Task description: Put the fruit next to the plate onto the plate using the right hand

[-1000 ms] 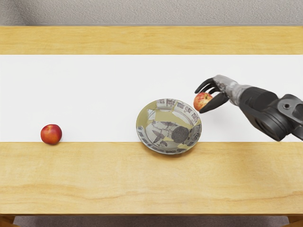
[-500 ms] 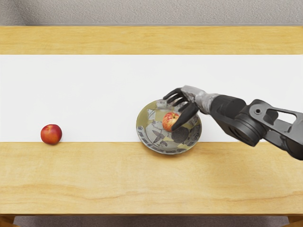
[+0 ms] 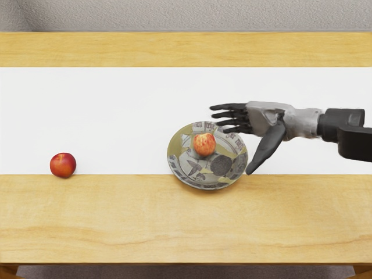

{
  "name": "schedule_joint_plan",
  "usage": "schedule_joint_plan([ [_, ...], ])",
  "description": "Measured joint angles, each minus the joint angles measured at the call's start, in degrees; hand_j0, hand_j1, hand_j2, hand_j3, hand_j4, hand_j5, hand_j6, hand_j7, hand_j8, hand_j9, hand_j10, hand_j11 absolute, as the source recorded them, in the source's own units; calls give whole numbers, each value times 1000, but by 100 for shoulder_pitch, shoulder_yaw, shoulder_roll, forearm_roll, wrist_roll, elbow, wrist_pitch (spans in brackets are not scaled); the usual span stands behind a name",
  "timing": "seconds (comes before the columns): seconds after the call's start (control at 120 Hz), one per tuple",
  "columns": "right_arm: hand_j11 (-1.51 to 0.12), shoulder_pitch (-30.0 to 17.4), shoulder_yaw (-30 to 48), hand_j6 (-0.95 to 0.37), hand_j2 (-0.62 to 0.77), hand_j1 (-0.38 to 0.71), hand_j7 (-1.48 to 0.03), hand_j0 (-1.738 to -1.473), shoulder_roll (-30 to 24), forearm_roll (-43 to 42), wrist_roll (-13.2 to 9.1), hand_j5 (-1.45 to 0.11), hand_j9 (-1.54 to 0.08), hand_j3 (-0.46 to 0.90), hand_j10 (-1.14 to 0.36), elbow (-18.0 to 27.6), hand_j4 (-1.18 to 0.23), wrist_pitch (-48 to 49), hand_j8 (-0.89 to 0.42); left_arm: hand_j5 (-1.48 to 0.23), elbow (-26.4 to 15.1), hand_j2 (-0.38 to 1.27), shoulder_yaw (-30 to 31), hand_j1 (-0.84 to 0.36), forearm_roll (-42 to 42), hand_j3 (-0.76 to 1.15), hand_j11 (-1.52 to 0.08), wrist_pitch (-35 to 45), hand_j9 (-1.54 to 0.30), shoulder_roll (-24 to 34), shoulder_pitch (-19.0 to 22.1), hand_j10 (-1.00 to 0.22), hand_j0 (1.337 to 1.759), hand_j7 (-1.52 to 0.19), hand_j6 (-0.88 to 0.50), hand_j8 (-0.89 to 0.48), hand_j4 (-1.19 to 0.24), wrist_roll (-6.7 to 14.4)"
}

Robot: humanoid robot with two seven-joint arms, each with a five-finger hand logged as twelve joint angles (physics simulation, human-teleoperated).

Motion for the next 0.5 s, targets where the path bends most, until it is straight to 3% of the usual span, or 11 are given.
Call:
schedule_joint_plan([
  [0.092, -62, -827, 943, -42, 1, -301, -61, -1658, -42, 623, 0, -63, -63, 0, -46, -98, -47, 198, -39, 0, 0, 0, -6, 349, -3, 0, 0, -3, 0, 0, -21, 0, 1658, 0, 0, 0, 0, 0],
  [0.267, -45, -1769, 2228, -32, -2, -312, -45, -1658, -66, 1120, 0, -45, -45, 0, -33, -300, -34, 312, -30, 0, 0, 0, -3, 349, -6, 0, 0, -5, 0, 0, 0, 0, 1658, 0, 0, 0, 0, 0],
  [0.5, -36, -2161, 2804, -26, -3, -317, -36, -1658, -61, 1474, 0, -36, -36, 0, -27, -637, -27, 335, -26, 0, 1, 0, 4, 349, -3, 0, 0, 1, 0, 0, 9, 0, 1658, 0, 0, 0, 0, 0],
])
